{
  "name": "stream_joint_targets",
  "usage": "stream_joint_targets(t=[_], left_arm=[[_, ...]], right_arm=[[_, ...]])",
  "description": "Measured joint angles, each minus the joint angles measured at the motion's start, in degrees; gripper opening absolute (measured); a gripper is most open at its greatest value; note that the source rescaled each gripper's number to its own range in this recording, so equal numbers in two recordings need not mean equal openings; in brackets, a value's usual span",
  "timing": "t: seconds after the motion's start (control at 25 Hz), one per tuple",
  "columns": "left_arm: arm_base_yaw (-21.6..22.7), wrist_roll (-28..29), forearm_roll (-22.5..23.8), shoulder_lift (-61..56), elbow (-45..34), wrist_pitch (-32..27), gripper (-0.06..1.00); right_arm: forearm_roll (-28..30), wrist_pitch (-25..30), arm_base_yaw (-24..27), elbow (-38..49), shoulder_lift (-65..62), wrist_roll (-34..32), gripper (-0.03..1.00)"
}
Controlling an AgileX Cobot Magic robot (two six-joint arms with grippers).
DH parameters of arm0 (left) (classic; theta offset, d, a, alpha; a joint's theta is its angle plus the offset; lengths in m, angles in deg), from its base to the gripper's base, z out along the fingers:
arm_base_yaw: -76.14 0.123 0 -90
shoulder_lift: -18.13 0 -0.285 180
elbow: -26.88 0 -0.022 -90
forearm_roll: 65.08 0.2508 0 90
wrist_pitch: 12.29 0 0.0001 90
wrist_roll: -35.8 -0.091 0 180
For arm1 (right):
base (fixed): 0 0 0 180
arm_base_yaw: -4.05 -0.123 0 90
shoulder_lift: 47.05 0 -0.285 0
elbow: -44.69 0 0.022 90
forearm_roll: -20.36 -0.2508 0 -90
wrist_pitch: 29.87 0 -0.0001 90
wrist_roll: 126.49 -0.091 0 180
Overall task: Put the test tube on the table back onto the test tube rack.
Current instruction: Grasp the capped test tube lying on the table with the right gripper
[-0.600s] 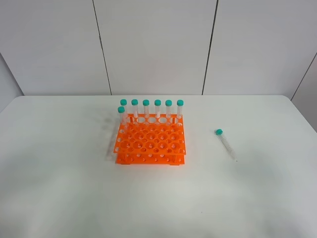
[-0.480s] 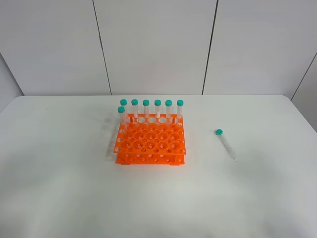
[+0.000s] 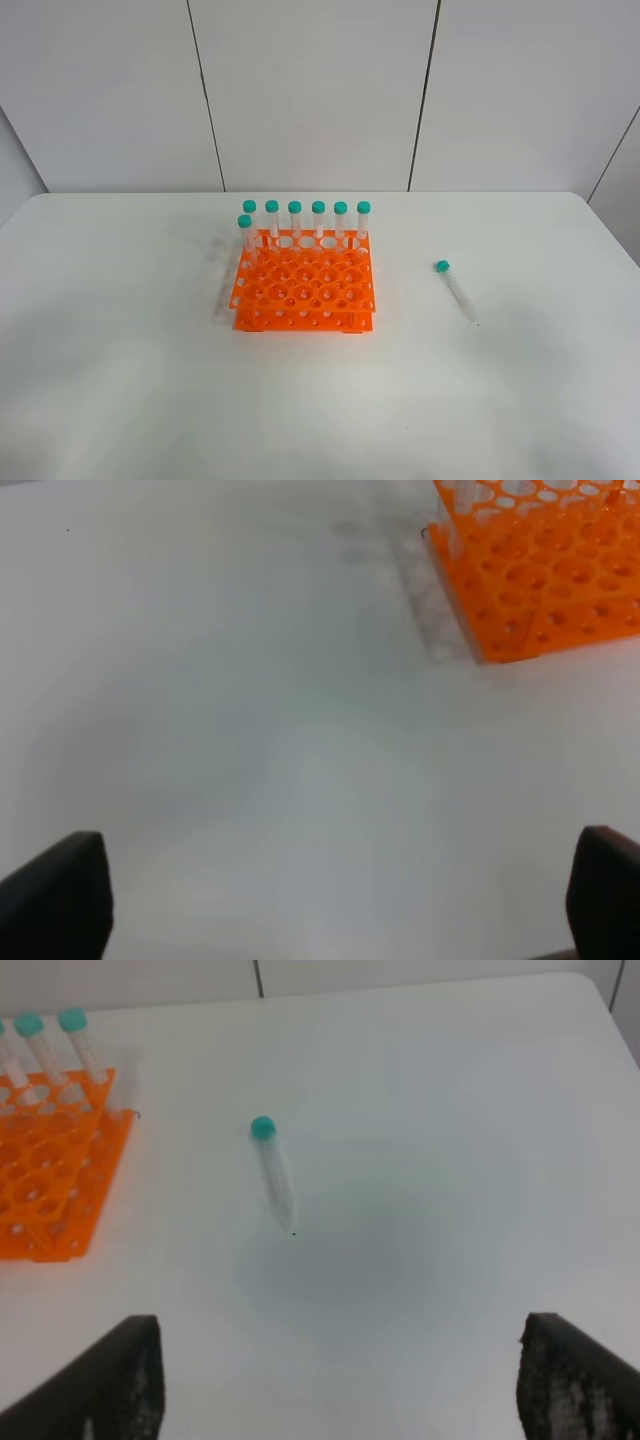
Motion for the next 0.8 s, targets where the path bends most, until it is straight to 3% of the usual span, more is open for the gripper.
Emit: stream_joint_targets(t=[0.8], left_arm=[[0.0, 0.0, 0.0, 0.0, 0.0, 0.1, 1.0]], right_arm=[[-0.3, -0.2, 0.0, 0.0, 0.0, 0.0, 1.0]])
